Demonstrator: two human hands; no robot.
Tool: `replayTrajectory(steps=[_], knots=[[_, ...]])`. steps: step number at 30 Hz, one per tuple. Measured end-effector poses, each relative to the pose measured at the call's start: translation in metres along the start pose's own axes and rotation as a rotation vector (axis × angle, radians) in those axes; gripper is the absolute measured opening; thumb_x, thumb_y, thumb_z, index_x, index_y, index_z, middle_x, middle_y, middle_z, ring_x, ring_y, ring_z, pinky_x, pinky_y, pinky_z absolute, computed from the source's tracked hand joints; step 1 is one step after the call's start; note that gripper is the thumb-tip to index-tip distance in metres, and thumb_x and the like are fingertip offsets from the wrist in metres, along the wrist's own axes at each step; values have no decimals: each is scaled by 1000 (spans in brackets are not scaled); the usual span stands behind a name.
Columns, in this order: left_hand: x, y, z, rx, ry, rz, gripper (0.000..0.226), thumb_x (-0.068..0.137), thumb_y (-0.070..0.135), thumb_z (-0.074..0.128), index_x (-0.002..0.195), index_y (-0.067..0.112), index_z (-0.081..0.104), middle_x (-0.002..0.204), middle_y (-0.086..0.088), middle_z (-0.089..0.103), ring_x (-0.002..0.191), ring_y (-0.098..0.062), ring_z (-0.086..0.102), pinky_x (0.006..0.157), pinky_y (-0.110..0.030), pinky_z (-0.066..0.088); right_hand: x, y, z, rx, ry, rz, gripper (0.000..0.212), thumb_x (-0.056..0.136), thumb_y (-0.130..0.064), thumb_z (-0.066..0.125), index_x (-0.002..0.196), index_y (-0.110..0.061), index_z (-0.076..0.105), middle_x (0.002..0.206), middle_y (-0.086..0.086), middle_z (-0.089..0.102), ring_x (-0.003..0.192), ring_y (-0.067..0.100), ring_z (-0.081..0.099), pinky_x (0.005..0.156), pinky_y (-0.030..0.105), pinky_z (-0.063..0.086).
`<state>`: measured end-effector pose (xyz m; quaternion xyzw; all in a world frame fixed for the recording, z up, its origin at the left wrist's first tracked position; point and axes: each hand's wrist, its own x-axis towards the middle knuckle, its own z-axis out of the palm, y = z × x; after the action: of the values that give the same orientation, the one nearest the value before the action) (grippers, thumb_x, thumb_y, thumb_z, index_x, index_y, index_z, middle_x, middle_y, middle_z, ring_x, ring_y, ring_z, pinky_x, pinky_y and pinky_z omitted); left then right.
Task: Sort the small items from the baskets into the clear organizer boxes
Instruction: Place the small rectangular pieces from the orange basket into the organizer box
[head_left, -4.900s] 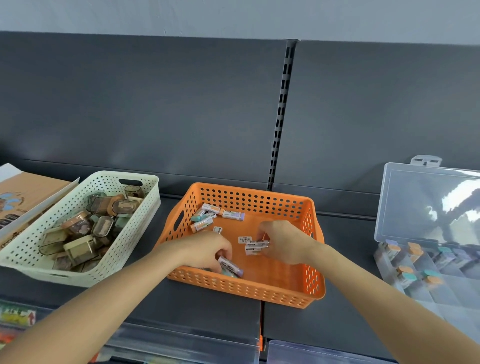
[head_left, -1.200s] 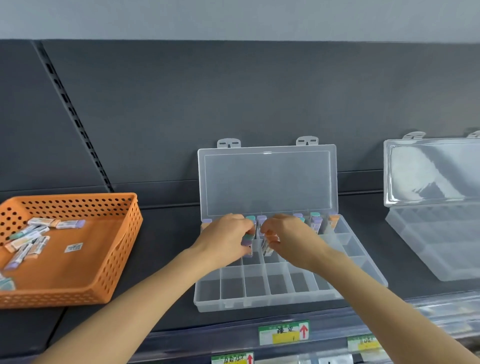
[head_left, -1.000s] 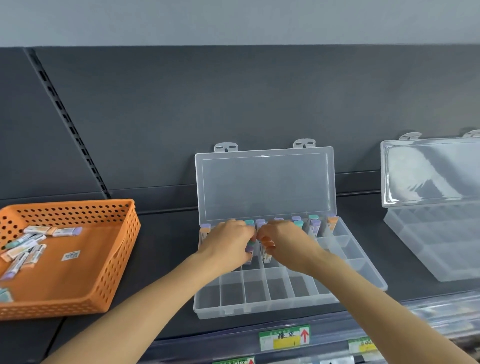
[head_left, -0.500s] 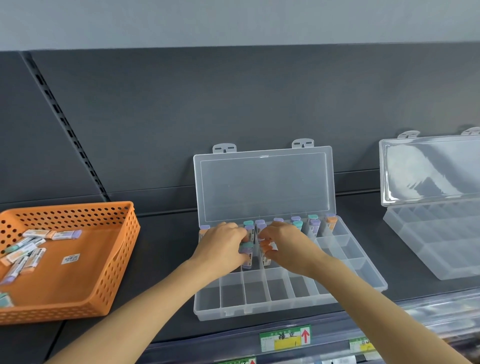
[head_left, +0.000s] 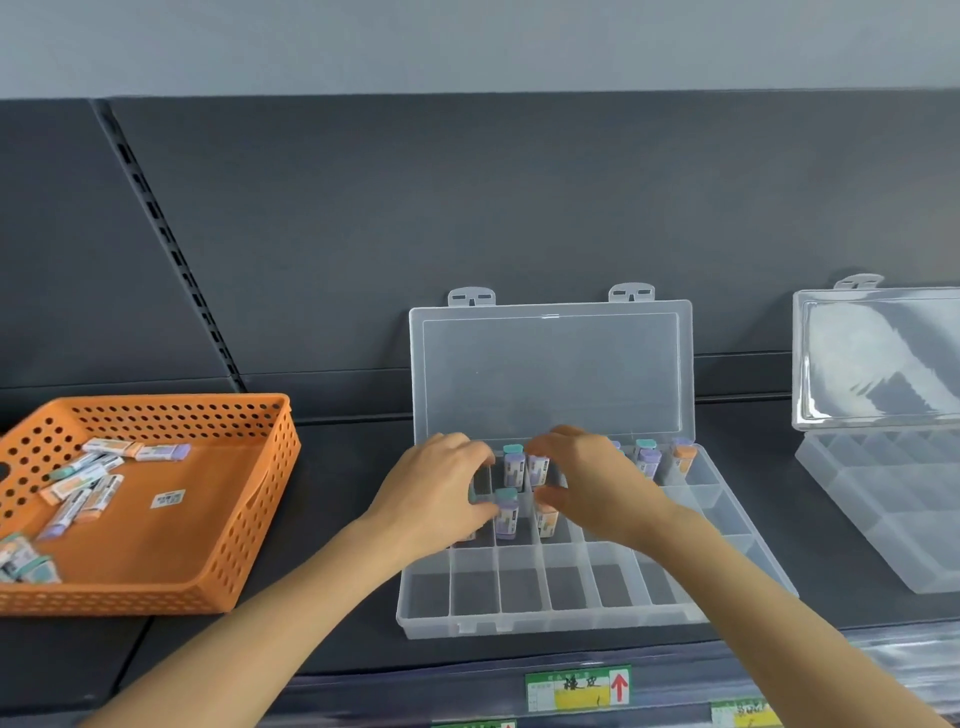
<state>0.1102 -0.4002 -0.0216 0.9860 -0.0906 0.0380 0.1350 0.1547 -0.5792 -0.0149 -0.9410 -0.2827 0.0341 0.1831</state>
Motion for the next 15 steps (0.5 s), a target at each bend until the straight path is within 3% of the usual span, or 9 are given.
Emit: replayTrajectory(steps=[5, 15], knots=[[-19, -24, -22, -14, 67, -77, 50, 85, 43, 64, 130, 25, 53, 130, 10, 53, 117, -8, 49, 96, -23, 41, 11, -23, -4, 50, 22, -100, 42, 88, -16, 65, 129, -18, 56, 124, 3, 58, 103, 23, 59, 85, 25, 46], [-80, -102, -72, 62, 220, -238, 58, 87, 46, 59, 139, 26, 43, 144, 11, 40, 132, -7, 36, 107, -22, 29, 47, -100, 14, 46, -20, -285, 46, 91, -26, 60, 135, -19, 50, 135, -1, 52, 115, 18, 54, 96, 22, 41]])
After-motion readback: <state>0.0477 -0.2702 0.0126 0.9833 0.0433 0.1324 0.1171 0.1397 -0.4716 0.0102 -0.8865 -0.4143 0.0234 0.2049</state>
